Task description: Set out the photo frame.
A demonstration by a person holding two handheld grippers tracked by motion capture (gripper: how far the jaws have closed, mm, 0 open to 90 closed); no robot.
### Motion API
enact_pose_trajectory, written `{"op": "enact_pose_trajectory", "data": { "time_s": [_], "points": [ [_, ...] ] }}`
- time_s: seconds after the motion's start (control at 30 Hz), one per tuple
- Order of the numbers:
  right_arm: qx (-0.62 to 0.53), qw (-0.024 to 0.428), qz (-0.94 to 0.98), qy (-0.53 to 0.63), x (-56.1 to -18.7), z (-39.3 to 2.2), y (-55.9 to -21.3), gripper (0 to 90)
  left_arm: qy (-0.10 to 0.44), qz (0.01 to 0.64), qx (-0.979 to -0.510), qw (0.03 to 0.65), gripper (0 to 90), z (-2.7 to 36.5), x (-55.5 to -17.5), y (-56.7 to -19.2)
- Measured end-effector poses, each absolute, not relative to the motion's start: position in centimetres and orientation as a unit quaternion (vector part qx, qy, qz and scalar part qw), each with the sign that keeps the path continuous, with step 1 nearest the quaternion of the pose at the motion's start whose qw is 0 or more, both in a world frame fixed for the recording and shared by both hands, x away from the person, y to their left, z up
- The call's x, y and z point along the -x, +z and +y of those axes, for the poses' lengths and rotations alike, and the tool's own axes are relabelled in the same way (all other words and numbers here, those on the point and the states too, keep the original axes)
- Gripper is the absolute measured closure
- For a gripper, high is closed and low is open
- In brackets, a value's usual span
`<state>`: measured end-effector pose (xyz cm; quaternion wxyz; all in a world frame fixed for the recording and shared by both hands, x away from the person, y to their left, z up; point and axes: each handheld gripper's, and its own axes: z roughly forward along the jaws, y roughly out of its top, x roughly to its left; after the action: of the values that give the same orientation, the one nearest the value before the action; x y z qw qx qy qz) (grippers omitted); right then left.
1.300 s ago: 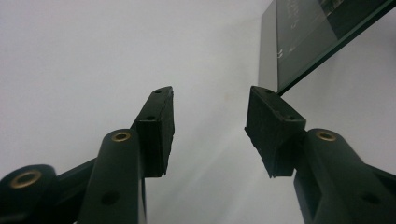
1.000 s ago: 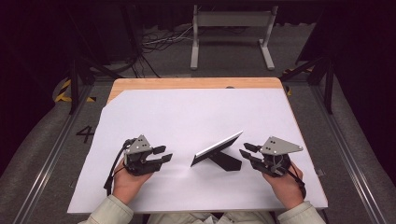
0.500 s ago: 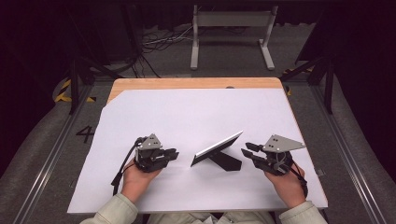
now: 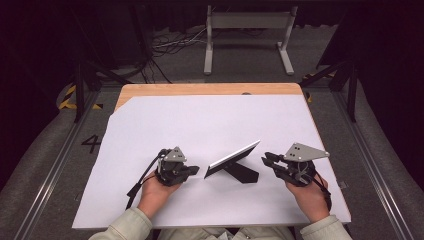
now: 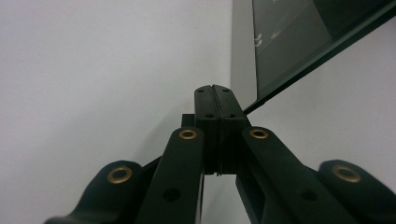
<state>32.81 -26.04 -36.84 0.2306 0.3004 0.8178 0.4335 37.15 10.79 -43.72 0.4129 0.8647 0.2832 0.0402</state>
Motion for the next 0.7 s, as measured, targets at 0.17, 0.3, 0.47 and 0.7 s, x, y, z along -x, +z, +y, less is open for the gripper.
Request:
{"op": "enact_pose_trajectory", "data": {
  "time_s": [0.17,0.3,0.47,0.7],
  "points": [
    [-0.303,0.227,0.817,0.434,-32.9,-26.1,-36.8,79.9,0.036,0.277,-0.872,0.402,90.0,9.9,-37.3,-44.2],
    [-0.303,0.226,0.817,0.436,-32.9,-26.2,-36.7,80.1,0.033,0.269,-0.878,0.395,90.0,9.3,-37.3,-44.4],
    [-0.305,0.227,0.815,0.437,-32.8,-26.4,-36.5,80.6,0.024,0.257,-0.885,0.387,90.0,8.9,-37.1,-44.5],
    [-0.311,0.228,0.811,0.44,-32.8,-26.7,-36.4,80.6,0.017,0.261,-0.887,0.381,90.0,8.7,-37.0,-44.7]
  ]
}}
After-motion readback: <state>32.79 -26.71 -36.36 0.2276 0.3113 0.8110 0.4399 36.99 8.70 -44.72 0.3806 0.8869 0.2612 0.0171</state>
